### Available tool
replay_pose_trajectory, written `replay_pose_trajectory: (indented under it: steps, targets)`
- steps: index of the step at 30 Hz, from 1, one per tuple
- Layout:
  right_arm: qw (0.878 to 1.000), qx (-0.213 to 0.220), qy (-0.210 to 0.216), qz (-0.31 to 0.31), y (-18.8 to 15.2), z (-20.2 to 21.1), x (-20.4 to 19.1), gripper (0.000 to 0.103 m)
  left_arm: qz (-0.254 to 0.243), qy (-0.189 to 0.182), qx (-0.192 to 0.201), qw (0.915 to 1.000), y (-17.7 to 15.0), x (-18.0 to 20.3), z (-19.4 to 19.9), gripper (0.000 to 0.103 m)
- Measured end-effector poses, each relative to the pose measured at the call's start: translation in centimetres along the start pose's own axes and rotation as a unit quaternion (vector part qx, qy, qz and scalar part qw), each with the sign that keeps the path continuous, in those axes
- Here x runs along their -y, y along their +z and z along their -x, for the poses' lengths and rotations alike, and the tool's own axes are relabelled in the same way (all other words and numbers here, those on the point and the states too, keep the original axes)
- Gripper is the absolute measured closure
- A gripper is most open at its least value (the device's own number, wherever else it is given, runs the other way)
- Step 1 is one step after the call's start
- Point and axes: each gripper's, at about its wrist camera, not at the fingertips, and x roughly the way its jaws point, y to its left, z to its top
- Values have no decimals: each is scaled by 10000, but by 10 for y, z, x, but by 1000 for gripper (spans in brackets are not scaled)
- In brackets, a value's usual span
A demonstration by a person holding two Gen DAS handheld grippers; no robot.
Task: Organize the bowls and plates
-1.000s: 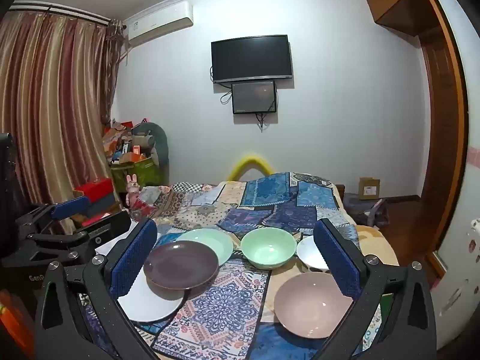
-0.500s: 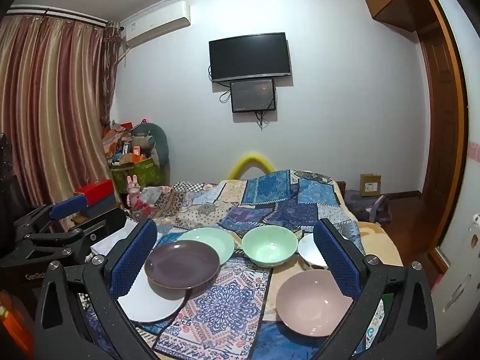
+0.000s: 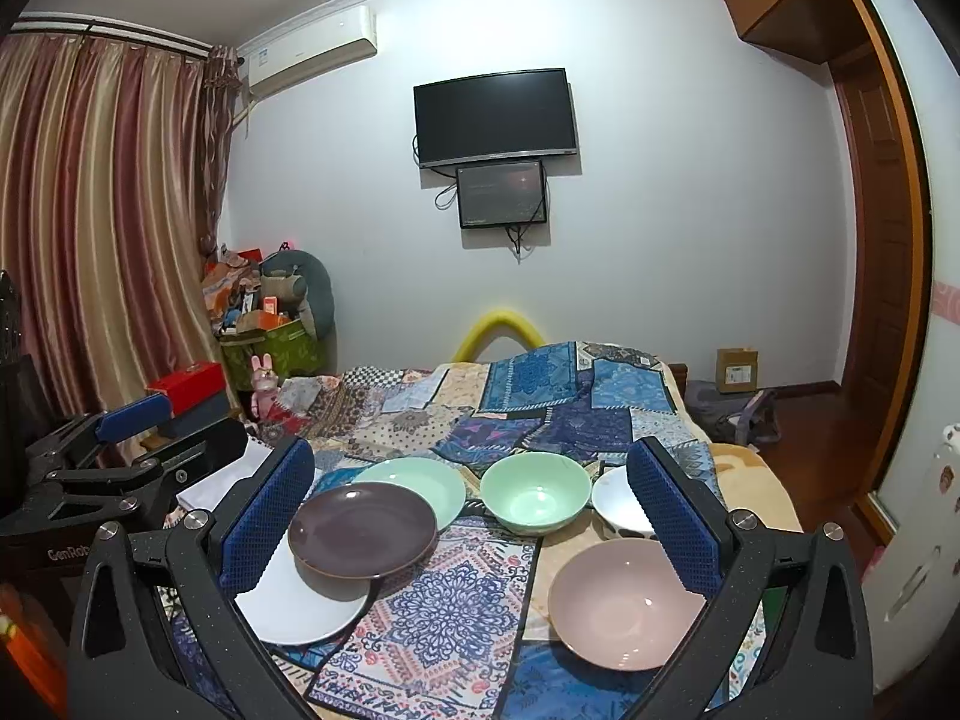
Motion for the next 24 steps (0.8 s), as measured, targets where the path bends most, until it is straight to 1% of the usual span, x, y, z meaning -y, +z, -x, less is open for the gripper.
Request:
replay_pose_trajectory:
  steps: [24]
  targets:
    - [10000,57,-24,-56,3,5,3,0,-24,-16,19,10000,-4,5,1,0]
